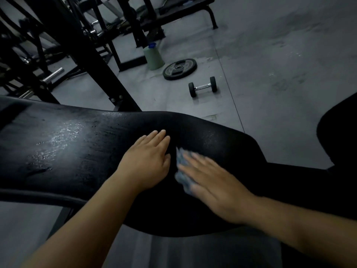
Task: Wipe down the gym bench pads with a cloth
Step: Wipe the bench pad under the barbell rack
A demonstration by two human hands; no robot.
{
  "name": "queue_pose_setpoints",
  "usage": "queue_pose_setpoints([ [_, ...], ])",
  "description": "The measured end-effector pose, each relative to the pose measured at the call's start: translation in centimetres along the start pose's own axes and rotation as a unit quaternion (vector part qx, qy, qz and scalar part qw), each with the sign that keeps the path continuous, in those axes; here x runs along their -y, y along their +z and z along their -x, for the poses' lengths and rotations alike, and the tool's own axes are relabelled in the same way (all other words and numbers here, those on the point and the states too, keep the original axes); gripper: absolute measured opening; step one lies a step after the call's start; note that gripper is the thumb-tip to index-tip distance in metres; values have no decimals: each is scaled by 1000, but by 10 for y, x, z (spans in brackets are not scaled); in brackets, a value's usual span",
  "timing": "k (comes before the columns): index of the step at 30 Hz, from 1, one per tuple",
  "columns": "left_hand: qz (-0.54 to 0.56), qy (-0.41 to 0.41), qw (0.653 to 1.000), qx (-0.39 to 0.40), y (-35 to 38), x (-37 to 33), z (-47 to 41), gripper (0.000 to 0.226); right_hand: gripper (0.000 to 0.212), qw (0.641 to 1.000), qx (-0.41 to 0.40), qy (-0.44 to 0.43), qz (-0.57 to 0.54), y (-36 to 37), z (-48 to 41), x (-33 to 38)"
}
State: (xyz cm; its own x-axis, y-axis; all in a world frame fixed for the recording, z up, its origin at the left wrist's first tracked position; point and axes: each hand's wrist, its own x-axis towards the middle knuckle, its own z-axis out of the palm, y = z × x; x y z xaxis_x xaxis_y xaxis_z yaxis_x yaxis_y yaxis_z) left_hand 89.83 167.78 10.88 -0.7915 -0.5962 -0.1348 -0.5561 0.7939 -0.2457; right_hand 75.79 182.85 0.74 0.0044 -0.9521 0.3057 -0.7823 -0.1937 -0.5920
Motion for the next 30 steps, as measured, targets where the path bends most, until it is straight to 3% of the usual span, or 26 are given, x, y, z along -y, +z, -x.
queue_pose_setpoints([
  [2,1,24,999,28,-7,12,-1,61,57,1000,-5,11,13,-5,16,-25],
  [5,-39,25,999,26,-11,23,1,72,59,977,-51,201,46,-15,-50,-65],
  [7,-51,11,998,23,-9,22,4,79,57,963,-62,258,48,-10,-95,-58],
  [11,-33,6,999,11,-7,21,6,79,61,997,-13,78,18,1,-42,-1],
  [13,-24,7,1000,5,-8,22,7,83,59,998,-3,59,6,-1,0,-7],
  [15,-12,9,1000,4,-8,20,9,83,58,991,-20,133,23,-11,-16,-37],
  [18,-7,4,1000,-5,-7,21,7,78,59,950,-64,302,47,-14,-107,-56],
  [20,-3,-2,1000,-9,-6,21,6,73,56,952,-67,297,37,-9,-130,-36],
  [23,11,-1,1000,-11,-7,21,6,67,56,989,-35,145,9,7,-65,9],
  [25,20,6,1000,-12,-8,22,6,66,58,992,-24,126,13,8,-29,6],
  [29,25,12,999,-25,-6,24,6,66,58,945,-60,318,47,-3,-86,-17],
  [30,23,15,999,-26,-5,25,5,66,57,942,-60,327,46,1,-93,-5],
])
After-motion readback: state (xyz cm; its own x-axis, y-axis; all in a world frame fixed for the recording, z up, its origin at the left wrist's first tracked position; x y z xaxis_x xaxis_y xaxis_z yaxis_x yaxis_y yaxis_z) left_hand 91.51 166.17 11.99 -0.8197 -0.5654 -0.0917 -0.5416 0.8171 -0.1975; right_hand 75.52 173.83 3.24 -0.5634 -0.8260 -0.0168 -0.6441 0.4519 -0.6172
